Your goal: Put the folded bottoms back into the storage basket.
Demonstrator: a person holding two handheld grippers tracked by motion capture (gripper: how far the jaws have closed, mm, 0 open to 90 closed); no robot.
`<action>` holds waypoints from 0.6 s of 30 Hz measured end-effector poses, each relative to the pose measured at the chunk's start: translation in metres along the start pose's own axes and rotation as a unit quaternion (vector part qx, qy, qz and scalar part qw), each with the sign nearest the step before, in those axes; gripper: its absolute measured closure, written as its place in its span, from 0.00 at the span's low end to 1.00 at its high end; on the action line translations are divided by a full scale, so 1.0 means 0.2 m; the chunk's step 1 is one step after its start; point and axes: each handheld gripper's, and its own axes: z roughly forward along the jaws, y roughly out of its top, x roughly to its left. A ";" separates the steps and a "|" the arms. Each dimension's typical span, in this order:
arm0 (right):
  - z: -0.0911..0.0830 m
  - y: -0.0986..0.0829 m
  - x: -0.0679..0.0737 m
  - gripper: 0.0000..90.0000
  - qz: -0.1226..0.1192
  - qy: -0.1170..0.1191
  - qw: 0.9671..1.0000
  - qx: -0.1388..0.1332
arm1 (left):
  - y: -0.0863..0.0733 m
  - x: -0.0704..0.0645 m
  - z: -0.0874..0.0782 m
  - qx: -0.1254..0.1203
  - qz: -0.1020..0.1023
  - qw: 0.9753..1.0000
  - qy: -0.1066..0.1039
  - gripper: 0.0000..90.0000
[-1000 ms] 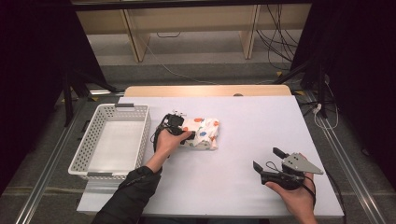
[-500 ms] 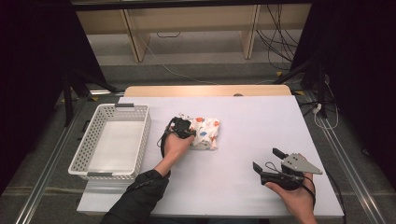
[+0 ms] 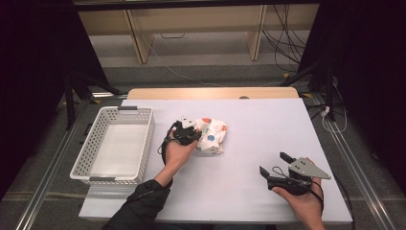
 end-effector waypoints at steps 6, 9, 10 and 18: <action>0.00 0.00 0.00 0.11 0.001 -0.001 1.000 -0.003 | 0.04 -0.04 -0.07 -0.026 0.005 1.000 -0.017 0.92; 0.00 0.00 -0.01 0.11 0.002 -0.001 1.000 -0.003 | 0.06 -0.06 -0.10 -0.033 0.007 0.999 -0.024 0.92; 0.00 0.00 -0.01 0.11 0.002 -0.001 1.000 -0.003 | 0.06 -0.06 -0.10 -0.033 0.007 0.999 -0.024 0.92; 0.00 0.00 0.00 0.11 0.002 -0.001 1.000 -0.007 | 0.09 -0.10 -0.18 -0.051 0.013 0.998 -0.039 0.92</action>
